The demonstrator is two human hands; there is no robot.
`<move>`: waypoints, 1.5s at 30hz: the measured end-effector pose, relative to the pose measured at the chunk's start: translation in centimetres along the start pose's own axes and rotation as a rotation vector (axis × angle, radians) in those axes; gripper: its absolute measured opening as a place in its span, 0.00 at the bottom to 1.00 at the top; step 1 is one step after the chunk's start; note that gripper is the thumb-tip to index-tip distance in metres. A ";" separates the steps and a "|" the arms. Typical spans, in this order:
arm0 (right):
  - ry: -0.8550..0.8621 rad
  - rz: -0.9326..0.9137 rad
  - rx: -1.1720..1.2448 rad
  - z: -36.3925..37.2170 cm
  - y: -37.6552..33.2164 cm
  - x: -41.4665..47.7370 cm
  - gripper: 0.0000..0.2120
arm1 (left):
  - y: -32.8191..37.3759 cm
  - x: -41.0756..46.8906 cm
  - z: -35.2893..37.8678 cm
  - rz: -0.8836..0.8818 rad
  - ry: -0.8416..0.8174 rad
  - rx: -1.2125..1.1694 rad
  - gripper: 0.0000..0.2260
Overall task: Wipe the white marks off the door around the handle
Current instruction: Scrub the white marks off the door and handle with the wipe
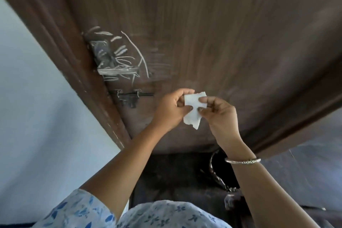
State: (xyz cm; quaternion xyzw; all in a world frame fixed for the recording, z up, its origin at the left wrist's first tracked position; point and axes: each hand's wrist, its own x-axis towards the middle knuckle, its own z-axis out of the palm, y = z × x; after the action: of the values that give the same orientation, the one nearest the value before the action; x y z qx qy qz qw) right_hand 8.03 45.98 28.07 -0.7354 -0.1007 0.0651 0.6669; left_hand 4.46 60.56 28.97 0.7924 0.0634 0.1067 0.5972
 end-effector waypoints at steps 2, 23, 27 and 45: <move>-0.015 -0.041 -0.071 0.2 -0.8 0.5 0.16 | 0.5 0.3 -0.5 0.072 0.065 0.153 0.15; -0.206 -0.307 -0.195 0.3 -4.4 4.6 0.09 | 3.4 1.4 -2.3 0.098 0.249 0.038 0.06; -0.158 -0.314 -0.143 0.2 -4.4 4.1 0.09 | 3.5 0.9 -2.2 0.047 0.252 -0.094 0.13; -0.197 -0.132 0.080 -0.7 -4.2 1.2 0.12 | 4.1 -1.4 -0.7 0.242 0.291 0.194 0.05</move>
State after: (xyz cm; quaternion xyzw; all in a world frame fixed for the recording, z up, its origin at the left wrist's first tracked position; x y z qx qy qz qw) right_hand 9.15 45.94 32.34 -0.6902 -0.2112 0.0971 0.6853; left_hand 2.78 59.78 32.95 0.8244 0.0631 0.2843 0.4853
